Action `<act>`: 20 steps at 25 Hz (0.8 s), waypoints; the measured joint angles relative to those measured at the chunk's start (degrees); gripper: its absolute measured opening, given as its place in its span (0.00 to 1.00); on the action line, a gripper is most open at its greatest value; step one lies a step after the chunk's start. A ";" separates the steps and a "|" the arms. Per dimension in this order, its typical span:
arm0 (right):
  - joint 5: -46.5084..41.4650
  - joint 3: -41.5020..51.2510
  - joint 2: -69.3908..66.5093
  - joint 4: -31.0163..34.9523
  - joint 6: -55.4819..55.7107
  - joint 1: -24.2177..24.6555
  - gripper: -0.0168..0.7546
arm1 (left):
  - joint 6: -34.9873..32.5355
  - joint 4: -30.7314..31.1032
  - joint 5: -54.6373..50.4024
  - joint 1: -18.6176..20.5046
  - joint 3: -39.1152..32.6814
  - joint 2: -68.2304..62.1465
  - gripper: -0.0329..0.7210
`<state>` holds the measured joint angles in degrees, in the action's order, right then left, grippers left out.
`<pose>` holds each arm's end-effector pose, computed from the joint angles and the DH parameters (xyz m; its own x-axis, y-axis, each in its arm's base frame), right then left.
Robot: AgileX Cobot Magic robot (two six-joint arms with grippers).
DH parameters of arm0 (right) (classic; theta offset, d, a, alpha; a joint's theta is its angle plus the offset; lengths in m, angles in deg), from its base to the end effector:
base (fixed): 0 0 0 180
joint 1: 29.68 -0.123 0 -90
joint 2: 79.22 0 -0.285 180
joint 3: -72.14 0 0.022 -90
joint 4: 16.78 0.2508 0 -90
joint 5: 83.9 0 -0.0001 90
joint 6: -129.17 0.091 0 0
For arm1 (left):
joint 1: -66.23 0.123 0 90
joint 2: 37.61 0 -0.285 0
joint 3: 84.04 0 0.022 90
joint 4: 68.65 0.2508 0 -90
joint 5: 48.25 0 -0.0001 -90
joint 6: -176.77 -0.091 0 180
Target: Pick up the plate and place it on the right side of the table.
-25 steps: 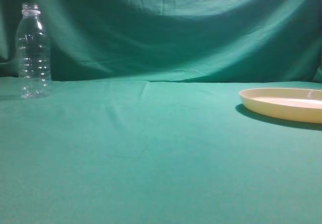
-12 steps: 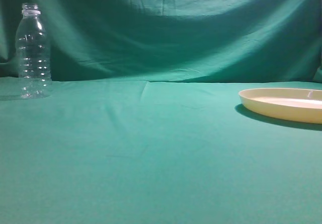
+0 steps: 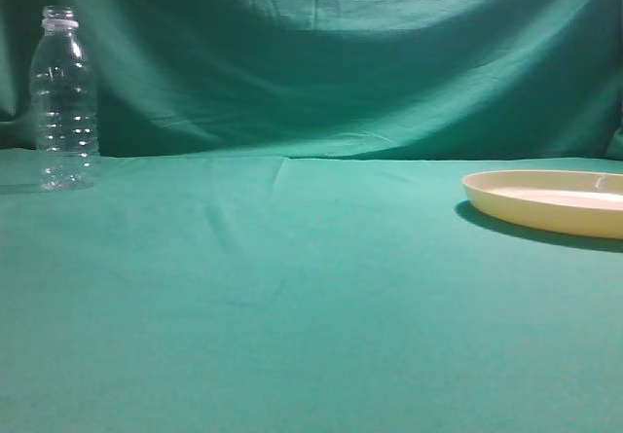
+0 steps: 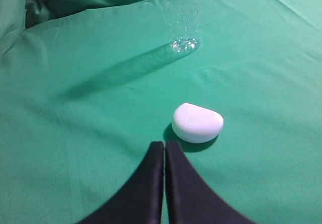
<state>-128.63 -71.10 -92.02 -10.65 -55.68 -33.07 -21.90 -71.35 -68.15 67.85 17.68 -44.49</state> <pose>-0.0112 0.0062 0.3589 -0.0707 -0.0127 -0.9974 -0.1344 0.9909 -0.0031 0.0530 0.0000 0.1765 -0.2527 0.2708 -0.9289 0.0598 0.9626 0.2643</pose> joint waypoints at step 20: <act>22.71 38.98 5.60 -1.50 0.84 0.00 0.02 | 0.00 0.00 0.00 0.00 0.00 0.00 0.04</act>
<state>-105.92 -32.12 -86.43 -12.15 -54.83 -33.07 -21.90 -71.35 -68.15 67.85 17.68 -44.49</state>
